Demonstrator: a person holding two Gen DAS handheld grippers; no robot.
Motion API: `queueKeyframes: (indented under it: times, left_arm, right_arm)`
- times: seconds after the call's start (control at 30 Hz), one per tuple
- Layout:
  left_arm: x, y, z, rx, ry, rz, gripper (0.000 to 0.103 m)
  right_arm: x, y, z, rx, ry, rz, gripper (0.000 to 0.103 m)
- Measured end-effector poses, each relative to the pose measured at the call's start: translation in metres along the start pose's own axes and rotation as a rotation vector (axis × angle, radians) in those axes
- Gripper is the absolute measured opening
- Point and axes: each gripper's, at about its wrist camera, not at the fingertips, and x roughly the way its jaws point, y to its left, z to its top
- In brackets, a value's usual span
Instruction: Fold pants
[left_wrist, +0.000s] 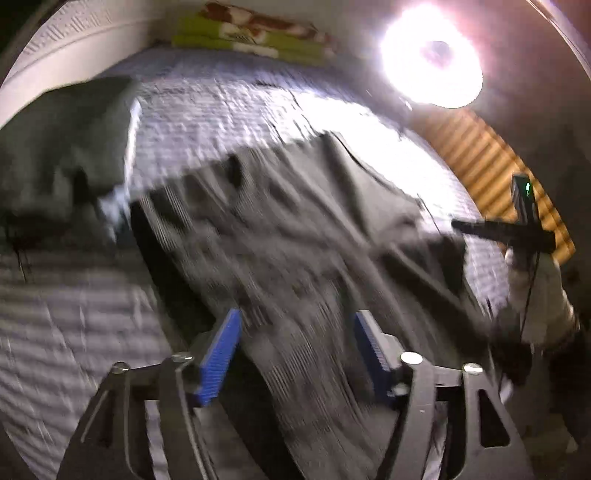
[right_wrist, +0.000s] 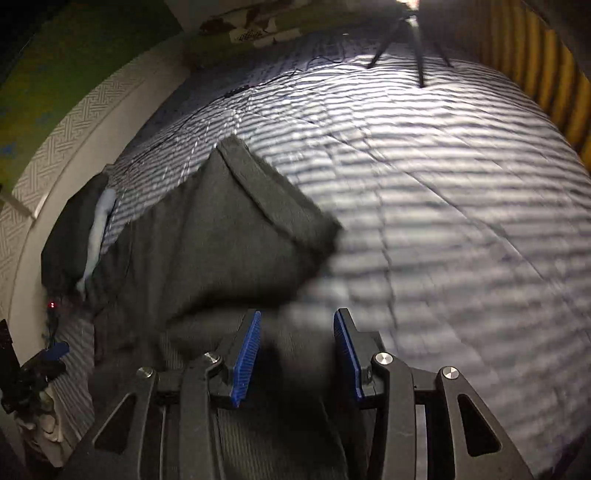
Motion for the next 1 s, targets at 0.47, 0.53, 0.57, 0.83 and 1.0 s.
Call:
queueKeyframes:
  times: [0.47, 0.53, 0.57, 0.83, 1.0]
  left_arm:
    - [0.009, 0.001, -0.100, -0.267, 0.139, -0.180, 0.056]
    - [0.014, -0.002, -0.095, -0.289, 0.149, -0.200, 0.028]
    - [0.015, -0.003, -0.094, -0.294, 0.146, -0.203, 0.024]
    - [-0.016, -0.013, -0.101, -0.263, 0.067, -0.146, 0.006]
    - [-0.050, -0.021, -0.117, -0.241, 0.029, -0.163, 0.006]
  right_arm:
    - [-0.035, -0.040, -0.120, 0.066, 0.137, 0.071, 0.043]
    - [-0.032, -0.036, -0.121, 0.048, 0.144, 0.070, 0.043]
    - [-0.030, -0.035, -0.122, 0.045, 0.155, 0.076, 0.043]
    - [-0.052, -0.032, -0.139, -0.007, 0.111, 0.079, 0.008]
    - [-0.088, -0.037, -0.152, -0.012, 0.033, 0.119, 0.008]
